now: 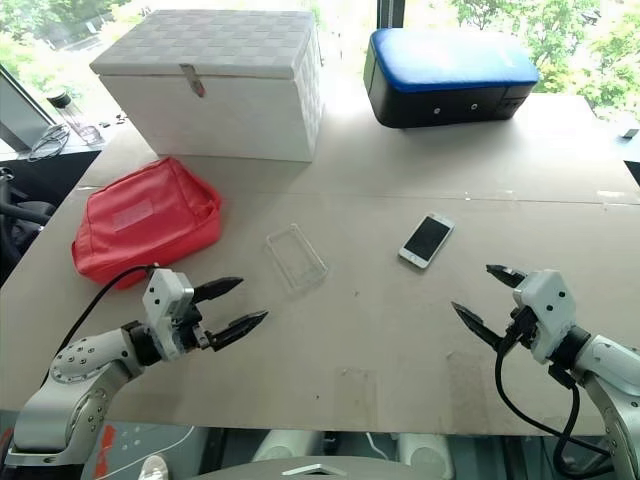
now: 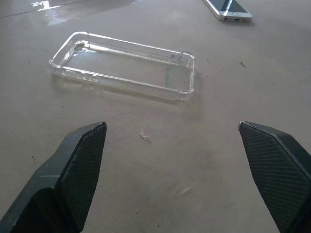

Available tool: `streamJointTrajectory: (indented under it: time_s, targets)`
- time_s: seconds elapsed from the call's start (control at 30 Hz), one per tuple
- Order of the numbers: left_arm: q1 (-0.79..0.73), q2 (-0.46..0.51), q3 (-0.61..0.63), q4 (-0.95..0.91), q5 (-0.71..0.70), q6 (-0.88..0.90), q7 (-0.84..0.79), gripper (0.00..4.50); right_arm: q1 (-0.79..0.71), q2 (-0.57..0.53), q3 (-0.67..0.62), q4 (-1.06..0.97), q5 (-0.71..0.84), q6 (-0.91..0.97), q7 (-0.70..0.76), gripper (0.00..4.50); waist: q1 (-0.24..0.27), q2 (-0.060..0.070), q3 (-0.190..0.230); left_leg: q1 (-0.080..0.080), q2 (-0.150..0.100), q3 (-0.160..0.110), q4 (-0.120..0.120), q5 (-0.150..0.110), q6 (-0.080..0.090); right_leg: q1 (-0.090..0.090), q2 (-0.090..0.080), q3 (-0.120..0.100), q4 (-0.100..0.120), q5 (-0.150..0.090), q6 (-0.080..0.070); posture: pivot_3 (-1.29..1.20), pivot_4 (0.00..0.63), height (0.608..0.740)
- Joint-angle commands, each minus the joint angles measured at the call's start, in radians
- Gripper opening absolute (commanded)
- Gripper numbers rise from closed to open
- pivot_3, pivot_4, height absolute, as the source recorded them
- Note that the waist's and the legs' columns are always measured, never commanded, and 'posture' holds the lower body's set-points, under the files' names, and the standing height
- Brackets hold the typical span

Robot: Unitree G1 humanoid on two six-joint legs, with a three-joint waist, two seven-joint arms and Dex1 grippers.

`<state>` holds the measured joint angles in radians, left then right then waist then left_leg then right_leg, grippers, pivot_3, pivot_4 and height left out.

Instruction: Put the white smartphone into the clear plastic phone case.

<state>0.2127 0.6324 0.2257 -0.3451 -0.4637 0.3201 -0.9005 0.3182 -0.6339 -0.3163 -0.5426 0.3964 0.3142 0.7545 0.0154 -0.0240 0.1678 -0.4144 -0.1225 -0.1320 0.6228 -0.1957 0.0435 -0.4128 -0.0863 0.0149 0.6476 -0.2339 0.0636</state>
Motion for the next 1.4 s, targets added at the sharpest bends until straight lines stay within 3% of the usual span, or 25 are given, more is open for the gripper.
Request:
streamJointTrajectory:
  time_s: [0.03, 0.2, 0.37, 0.67, 0.77, 0.87, 0.97, 1.0, 1.03, 1.23, 1.4]
  targets:
    - [-0.055, 0.025, -0.016, 0.018, 0.017, -0.032, -0.02, 4.42, -0.022, 0.004, 0.001, -0.052, 0.024, -0.016, -0.005, 4.49, 0.0, 0.0, 0.0, 0.0, 0.0, 0.0, 0.0, 0.0, 0.0, 0.0, 0.0, 0.0, 0.0, 0.0, 0.0, 0.0, 0.15, 0.74]
    - [-0.267, 0.102, -0.111, 0.218, 0.061, -0.128, -0.214, 4.42, -0.036, -0.014, 0.028, -0.203, 0.185, 0.06, 0.031, 4.49, 0.006, 0.002, -0.001, 0.0, 0.001, -0.001, 0.0, 0.0, 0.0, 0.0, 0.0, -0.004, 0.0, 0.0, 0.0, 0.0, 0.15, 0.74]
    - [-0.512, 0.136, -0.217, 0.496, 0.133, -0.257, -0.406, 4.42, 0.018, -0.052, 0.033, -0.32, 0.249, 0.098, 0.042, 4.49, 0.001, 0.002, -0.002, -0.001, 0.001, -0.001, 0.0, 0.0, 0.001, 0.0, 0.0, -0.003, -0.003, 0.003, 0.002, 0.0, 0.15, 0.74]
    - [-0.941, 0.017, -0.403, 1.119, 0.337, -0.648, -0.633, 4.42, 0.084, -0.073, 0.014, -0.387, 0.237, 0.095, 0.005, 4.49, -0.001, 0.001, -0.002, -0.002, 0.0, 0.0, 0.001, 0.001, 0.005, 0.001, 0.0, -0.003, -0.004, 0.004, 0.003, 0.0, 0.15, 0.74]
    - [-1.011, -0.015, -0.441, 1.256, 0.39, -0.74, -0.676, 3.67, 0.123, -0.071, 0.005, -0.398, 0.206, 0.084, -0.009, 4.5, -0.002, 0.001, -0.002, -0.002, 0.0, -0.001, 0.001, 0.002, 0.006, 0.001, 0.0, -0.003, -0.004, 0.004, 0.003, 0.0, 0.15, 0.74]
    - [-1.053, -0.039, -0.454, 1.348, 0.421, -0.775, -0.694, 2.38, 0.154, -0.053, 0.001, -0.413, 0.185, 0.076, -0.04, 4.5, -0.001, 0.001, -0.002, -0.002, 0.0, -0.001, 0.001, 0.002, 0.006, 0.001, 0.001, -0.003, -0.003, 0.004, 0.003, 0.0, 0.15, 0.74]
    - [-1.061, -0.056, -0.461, 1.361, 0.366, -0.71, -0.713, 0.99, 0.171, -0.031, 0.014, -0.439, 0.177, 0.089, -0.084, 4.5, -0.002, 0.001, -0.003, -0.002, 0.0, -0.001, 0.002, 0.002, 0.006, 0.001, 0.001, -0.003, -0.003, 0.004, 0.004, 0.0, 0.15, 0.74]
    - [-1.057, -0.06, -0.463, 1.346, 0.339, -0.669, -0.714, 0.77, 0.176, -0.027, 0.019, -0.444, 0.173, 0.09, -0.091, 4.5, -0.002, 0.001, -0.003, -0.002, 0.0, -0.001, 0.003, 0.002, 0.006, 0.001, 0.001, -0.004, -0.002, 0.004, 0.004, 0.0, 0.15, 0.74]
    - [-1.049, -0.06, -0.469, 1.322, 0.317, -0.641, -0.714, 0.15, 0.182, -0.024, 0.025, -0.448, 0.166, 0.09, -0.095, 4.5, -0.002, 0.001, -0.003, -0.002, 0.0, -0.001, 0.004, 0.002, 0.007, 0.001, 0.001, -0.004, -0.002, 0.004, 0.004, 0.0, 0.15, 0.74]
    - [-0.949, -0.075, -0.472, 1.029, 0.241, -0.402, -0.7, 0.07, 0.194, -0.022, 0.05, -0.46, 0.143, 0.107, -0.129, 4.5, -0.001, 0.001, -0.003, -0.002, 0.0, -0.001, 0.008, 0.001, 0.008, 0.003, 0.001, -0.004, 0.0, 0.004, 0.004, 0.0, 0.15, 0.74]
    - [-0.864, -0.136, -0.505, 0.708, 0.264, -0.119, -0.539, 0.07, 0.181, -0.029, 0.051, -0.466, 0.162, 0.156, -0.161, 4.5, -0.001, 0.001, -0.003, -0.002, 0.0, -0.001, 0.008, 0.001, 0.008, 0.003, 0.001, -0.004, 0.0, 0.004, 0.004, 0.0, 0.15, 0.74]
